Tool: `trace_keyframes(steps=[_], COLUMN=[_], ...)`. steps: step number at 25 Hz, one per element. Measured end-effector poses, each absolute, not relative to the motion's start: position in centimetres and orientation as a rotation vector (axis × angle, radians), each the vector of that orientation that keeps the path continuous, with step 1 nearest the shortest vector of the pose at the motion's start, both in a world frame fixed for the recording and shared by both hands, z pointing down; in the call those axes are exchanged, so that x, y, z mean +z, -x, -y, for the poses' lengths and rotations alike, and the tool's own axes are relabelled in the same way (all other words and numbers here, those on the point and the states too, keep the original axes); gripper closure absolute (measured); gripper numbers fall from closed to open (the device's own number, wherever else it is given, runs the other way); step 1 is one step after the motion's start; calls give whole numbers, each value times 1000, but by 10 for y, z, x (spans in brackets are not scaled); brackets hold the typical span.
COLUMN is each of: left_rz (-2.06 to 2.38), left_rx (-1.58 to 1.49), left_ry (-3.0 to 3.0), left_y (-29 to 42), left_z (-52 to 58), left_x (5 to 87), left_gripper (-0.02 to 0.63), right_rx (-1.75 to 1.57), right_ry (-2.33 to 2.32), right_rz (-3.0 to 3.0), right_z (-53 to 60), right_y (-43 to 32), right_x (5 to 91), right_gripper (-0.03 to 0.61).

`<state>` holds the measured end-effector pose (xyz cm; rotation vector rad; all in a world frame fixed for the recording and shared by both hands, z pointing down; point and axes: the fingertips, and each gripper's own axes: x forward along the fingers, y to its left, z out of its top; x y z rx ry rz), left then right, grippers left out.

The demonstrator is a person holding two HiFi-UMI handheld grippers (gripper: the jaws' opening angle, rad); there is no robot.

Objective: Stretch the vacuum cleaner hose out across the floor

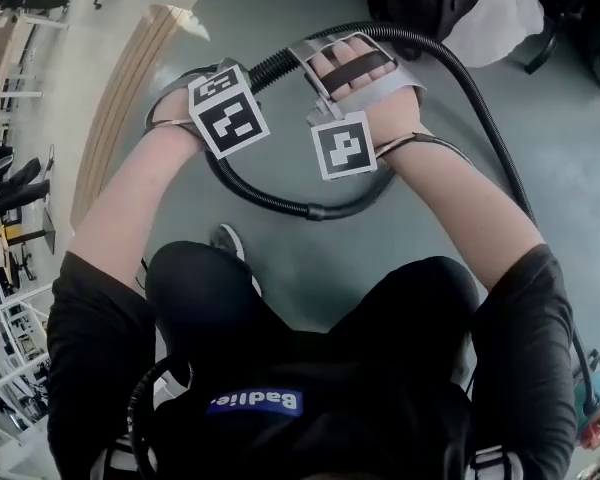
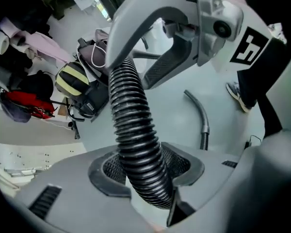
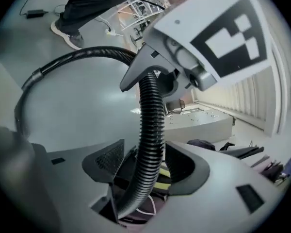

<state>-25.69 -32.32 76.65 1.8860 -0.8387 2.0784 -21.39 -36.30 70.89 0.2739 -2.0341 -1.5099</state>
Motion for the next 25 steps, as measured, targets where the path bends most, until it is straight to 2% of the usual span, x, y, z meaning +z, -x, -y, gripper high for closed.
trace_keyframes(steps=[4,6,8,9,12,17,25], left_rz=[744,746,795,848,1077,1361,1546], left_rx=[2022,1964,1892,1854,1759,1584,1404], left_ry=[-1981,-2052,-2133,-2179,-2299,-2327,-2152], left_y=[280,289,303,313,351,426,538], left_z=[310,307,309,313,327,334,305], left_x=[764,761,759,757,749,751,824], left_gripper=[413,413,411,410,401,347,334], right_rx=[-1598,-1534,-1384,-1313,-1123,-779,-414], right_ry=[-221,-206,-202,-212,-271,-400,-610], right_rz=[1943,1925,1933,1932,1950,1953,1991], right_z=[336,339,349,355,369,421,488], right_y=[270,298,316,325,357,389,397], right_x=[712,720,725,724,719,724,717], right_gripper=[331,333,421,423,414,402,391])
